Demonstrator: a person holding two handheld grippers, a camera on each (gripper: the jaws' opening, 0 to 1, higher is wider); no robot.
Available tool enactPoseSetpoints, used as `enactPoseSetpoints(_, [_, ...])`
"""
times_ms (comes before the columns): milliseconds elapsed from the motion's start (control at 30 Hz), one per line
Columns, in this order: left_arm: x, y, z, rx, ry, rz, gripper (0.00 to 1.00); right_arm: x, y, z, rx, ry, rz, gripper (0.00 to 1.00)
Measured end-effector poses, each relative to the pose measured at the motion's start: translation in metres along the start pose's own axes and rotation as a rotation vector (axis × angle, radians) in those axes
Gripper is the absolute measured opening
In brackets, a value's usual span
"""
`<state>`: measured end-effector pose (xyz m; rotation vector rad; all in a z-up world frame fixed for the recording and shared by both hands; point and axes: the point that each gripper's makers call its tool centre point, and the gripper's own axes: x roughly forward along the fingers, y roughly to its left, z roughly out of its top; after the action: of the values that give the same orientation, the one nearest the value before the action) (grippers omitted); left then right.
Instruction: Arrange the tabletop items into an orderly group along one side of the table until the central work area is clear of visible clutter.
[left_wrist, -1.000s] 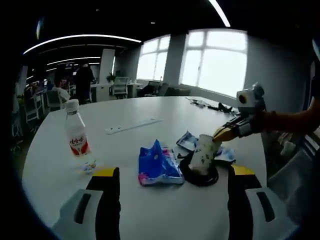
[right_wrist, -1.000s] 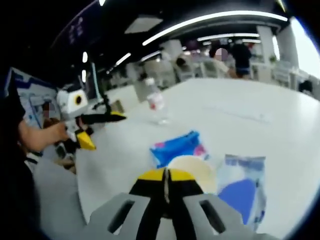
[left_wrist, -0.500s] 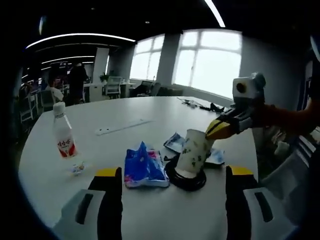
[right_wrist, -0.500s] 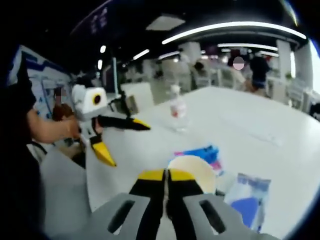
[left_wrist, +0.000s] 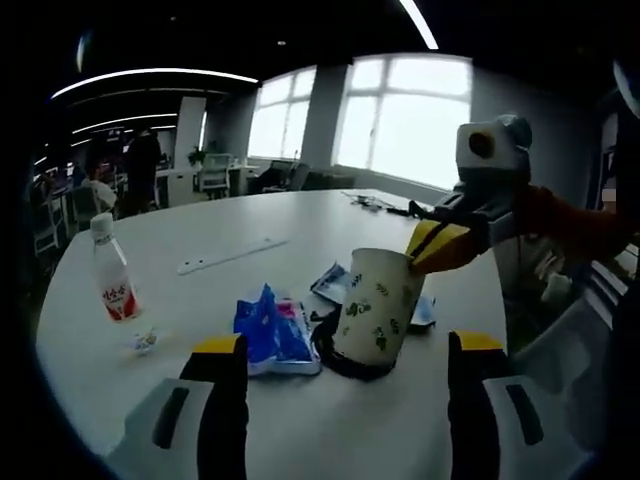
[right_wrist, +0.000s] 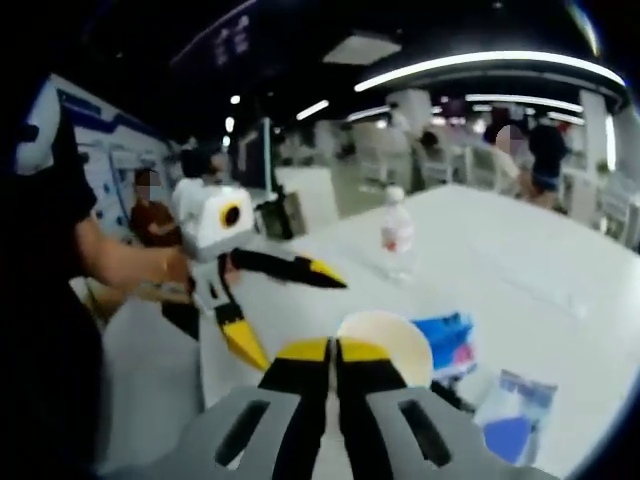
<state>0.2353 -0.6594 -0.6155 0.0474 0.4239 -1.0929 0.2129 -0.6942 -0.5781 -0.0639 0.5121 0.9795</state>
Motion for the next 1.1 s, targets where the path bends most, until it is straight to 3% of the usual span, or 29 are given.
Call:
enactPoseSetpoints(567, [0.008,-0.027,-0.009,0.068,0.073,-0.073,0.69,0.005,0.033,-0.017,-0.132,0.114,0.096,0.0])
enactPoseSetpoints(1100, [0.01,-0.043,-0.017,0.095,0.122,-0.121,0.54,0.003,0.056,-0.019,-0.2,0.16,0.182,0.0])
